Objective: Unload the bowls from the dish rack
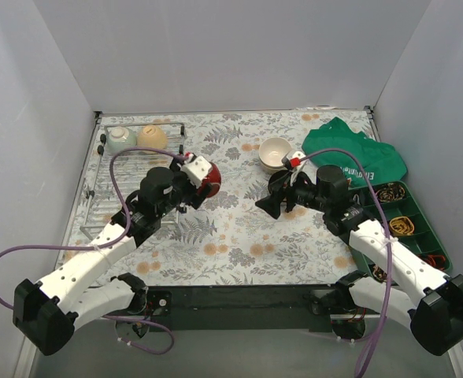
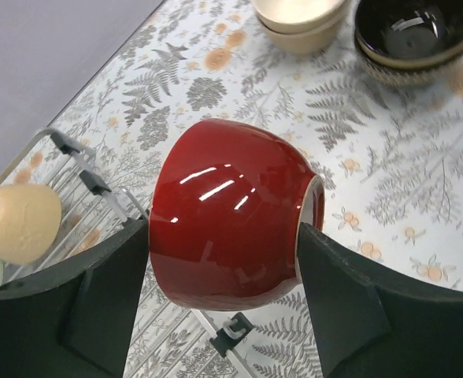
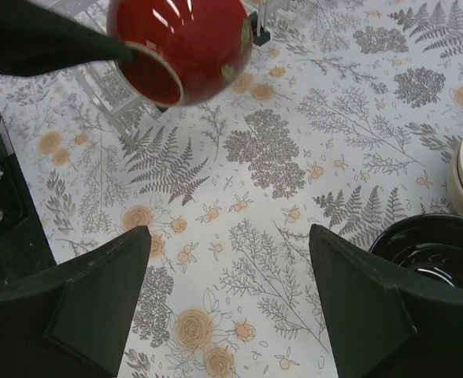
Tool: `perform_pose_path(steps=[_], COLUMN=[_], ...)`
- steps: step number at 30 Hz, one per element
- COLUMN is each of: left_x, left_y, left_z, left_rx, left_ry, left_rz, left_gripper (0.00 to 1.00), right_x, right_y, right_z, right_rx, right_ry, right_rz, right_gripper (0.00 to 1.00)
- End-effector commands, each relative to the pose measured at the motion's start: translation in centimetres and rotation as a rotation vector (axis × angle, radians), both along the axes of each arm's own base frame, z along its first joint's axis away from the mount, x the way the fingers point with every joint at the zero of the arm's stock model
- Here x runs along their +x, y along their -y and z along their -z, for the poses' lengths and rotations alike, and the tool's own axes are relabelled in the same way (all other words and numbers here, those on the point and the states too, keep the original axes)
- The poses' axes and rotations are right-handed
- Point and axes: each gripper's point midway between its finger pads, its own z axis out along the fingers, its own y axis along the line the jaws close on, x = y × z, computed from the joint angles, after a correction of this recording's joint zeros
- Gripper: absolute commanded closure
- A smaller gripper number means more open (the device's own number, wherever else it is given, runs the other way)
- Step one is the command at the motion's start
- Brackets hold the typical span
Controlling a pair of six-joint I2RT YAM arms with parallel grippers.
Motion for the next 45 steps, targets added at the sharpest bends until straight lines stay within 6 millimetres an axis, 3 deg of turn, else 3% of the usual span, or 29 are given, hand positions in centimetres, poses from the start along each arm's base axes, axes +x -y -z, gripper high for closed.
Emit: perform_pose_path(steps=[1,5,6,10,14,20,35,41,44,45], left_x=[-1.6,-3.3,-4.4,-5.9,-7.2,-9.1,-11.2,-11.5,-11.2,-11.0], left_y=[1.7,2.6,3.6,4.9,6.5,8.6,10.6,10.9,10.6,10.4], left_z=[-2.6,-0.3,0.0,1.5,1.5,3.3,4.5,4.9,4.9,5.0], left_rx=[0.113,0.244,0.256,0.356,0.353,0.393,0.344,0.333,0.334,0.341], left_ry=[0.223,0.258,0.267,0.320,0.355,0.354,0.319,0.304,0.311,0.314], left_rz=[0.120,0.154,0.187,0.229,0.268,0.354,0.472,0.481,0.459,0.446], left_gripper=[0.98,0.98,0.98,0.98,0.99,0.99,0.99,0.99,0.98,0.97], right_x=[-0.2,-0.9,-0.8,-0.8,-1.2,-2.2,-5.7,-7.6,-8.1,-8.2], right_y=[-1.1,-2.4,-2.7,-3.6,-4.3,-5.8,-7.7,-7.9,-7.9,-7.9], right_z=[-4.0,-4.6,-4.7,-4.2,-3.3,-2.1,3.1,4.0,4.5,4.6], right_rx=[0.037,0.044,0.040,0.007,-0.022,-0.024,-0.075,-0.084,-0.102,-0.106], right_ry=[0.073,0.060,0.051,0.019,-0.010,-0.057,-0.187,-0.225,-0.249,-0.251], right_rz=[-0.076,-0.180,-0.199,-0.277,-0.366,-0.497,-0.767,-0.875,-0.901,-0.907], right_gripper=[0.10,0.10,0.10,0.10,0.10,0.10,0.13,0.27,0.44,0.58])
